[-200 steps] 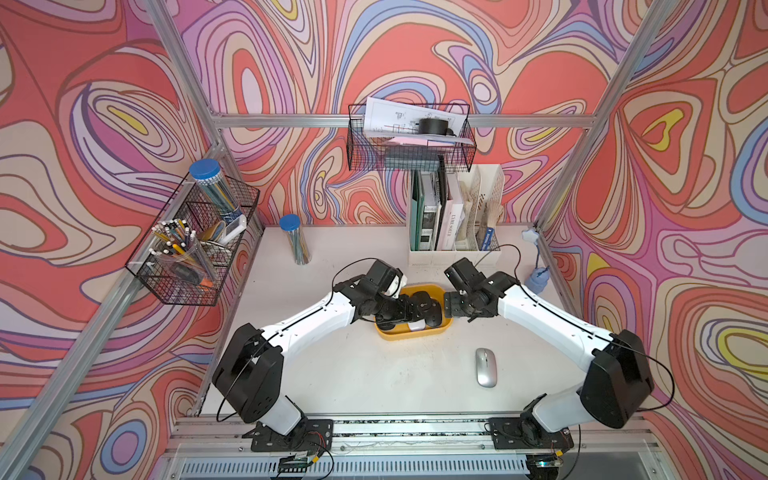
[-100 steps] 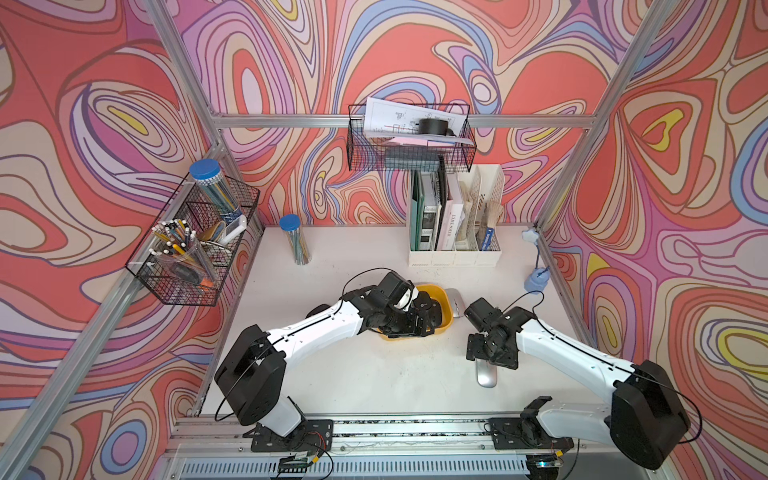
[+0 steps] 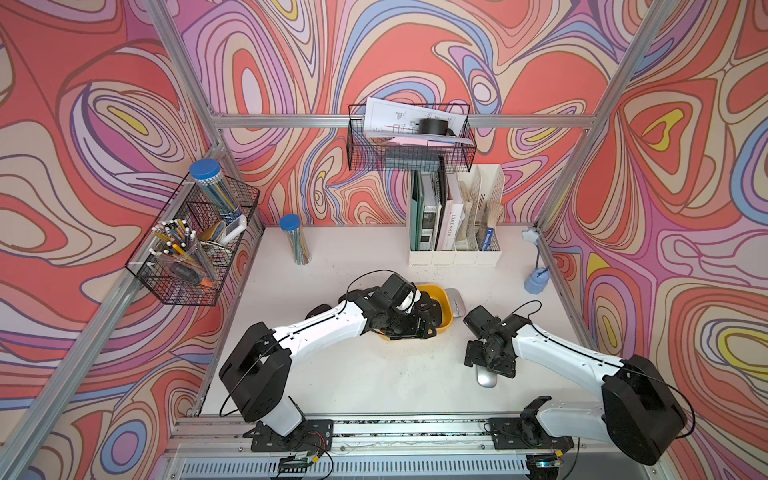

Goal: Put the mouse in the storage box
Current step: Pick up the mouse from the center of the board.

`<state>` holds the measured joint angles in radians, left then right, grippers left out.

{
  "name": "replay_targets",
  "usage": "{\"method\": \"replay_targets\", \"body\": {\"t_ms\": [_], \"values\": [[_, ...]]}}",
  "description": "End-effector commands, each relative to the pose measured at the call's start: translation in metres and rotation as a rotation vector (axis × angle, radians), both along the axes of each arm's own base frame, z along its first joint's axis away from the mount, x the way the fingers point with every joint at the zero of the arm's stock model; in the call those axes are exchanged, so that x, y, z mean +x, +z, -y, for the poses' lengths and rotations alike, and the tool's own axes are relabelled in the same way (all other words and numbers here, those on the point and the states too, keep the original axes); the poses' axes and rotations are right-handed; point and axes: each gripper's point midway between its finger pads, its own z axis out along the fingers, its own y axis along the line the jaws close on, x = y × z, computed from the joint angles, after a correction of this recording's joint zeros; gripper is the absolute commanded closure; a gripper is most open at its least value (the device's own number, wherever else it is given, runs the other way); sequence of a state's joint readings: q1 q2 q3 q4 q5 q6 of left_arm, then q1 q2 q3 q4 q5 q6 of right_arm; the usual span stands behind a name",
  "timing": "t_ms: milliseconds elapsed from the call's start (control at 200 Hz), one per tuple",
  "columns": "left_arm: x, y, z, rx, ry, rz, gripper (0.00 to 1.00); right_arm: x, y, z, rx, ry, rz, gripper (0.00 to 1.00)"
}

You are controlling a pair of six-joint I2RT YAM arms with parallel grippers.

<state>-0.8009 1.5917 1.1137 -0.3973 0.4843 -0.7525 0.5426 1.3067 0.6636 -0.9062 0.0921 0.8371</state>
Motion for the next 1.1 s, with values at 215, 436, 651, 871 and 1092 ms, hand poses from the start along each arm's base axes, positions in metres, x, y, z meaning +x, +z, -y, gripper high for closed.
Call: {"method": "replay_targets", "body": {"t_ms": [215, 436, 651, 871, 1092], "values": [[0.001, 0.003, 0.008, -0.001, -0.009, 0.002, 0.22, 0.004, -0.007, -0.012, 0.055, 0.019, -0.005, 0.29], [0.000, 0.003, 0.007, 0.009, -0.008, -0.001, 0.22, 0.015, -0.009, -0.022, 0.067, 0.058, -0.014, 0.33], [0.000, 0.004, 0.003, 0.021, -0.005, 0.012, 0.22, 0.034, -0.008, -0.030, 0.063, 0.092, 0.017, 0.26], [-0.001, 0.006, 0.001, 0.030, -0.006, 0.017, 0.22, 0.035, -0.010, -0.034, 0.076, 0.115, 0.006, 0.37], [0.000, 0.003, 0.003, 0.030, -0.004, 0.006, 0.22, 0.032, -0.008, -0.033, 0.091, 0.114, 0.033, 0.49]]}}
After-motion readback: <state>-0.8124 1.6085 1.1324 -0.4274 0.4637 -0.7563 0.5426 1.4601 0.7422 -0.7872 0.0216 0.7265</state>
